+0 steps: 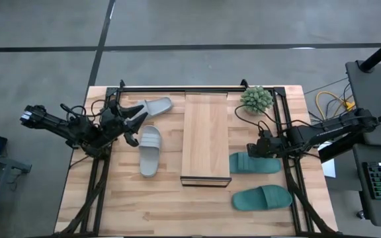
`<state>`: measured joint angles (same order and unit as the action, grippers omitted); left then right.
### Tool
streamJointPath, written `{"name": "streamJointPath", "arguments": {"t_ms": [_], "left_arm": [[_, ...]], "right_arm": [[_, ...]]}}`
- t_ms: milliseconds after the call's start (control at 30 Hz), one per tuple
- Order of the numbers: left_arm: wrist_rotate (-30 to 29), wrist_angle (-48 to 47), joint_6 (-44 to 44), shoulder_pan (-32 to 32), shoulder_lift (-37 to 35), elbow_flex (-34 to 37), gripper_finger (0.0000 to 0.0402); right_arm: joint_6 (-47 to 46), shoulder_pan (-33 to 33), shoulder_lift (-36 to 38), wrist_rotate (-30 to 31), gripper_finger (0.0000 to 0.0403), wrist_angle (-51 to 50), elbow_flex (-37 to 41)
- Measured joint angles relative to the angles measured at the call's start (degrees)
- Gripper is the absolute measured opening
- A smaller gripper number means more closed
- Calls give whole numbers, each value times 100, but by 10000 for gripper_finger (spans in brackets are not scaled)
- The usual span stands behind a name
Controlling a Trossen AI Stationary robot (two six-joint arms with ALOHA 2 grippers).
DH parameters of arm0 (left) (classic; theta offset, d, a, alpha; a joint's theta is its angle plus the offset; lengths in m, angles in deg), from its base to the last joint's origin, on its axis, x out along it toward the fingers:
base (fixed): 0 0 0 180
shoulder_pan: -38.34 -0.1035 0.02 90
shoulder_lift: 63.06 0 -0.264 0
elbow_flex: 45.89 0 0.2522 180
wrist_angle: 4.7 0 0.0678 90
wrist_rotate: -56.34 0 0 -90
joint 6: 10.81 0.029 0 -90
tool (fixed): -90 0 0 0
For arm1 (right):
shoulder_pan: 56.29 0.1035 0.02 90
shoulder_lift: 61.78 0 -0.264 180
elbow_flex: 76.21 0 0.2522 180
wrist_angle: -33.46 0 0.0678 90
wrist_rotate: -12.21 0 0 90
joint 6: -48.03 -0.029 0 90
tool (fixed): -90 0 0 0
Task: Pick and place slides into the shelf
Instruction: Put the top green slide on the shelf
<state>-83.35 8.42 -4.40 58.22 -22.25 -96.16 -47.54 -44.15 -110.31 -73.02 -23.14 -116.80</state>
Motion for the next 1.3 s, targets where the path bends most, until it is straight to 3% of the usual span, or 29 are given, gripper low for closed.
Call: {"name": "streamJointPath", "arguments": {"t_ms": [533, 967, 1167, 1300], "left_arm": [[-1, 5, 2, 2, -1, 2, 141], [-2, 3, 3, 2, 4, 2, 141], [-2, 3, 4, 2, -3, 4, 141], [-4, 1, 4, 2, 1, 9, 141]], "right_arm": [[-2, 0, -4, 260, 173, 273, 83], [-146, 270, -4, 101, 173, 786, 392], [-694, 800, 7, 710, 173, 929, 543], [-952, 1141, 5, 1100, 173, 1612, 806]]}}
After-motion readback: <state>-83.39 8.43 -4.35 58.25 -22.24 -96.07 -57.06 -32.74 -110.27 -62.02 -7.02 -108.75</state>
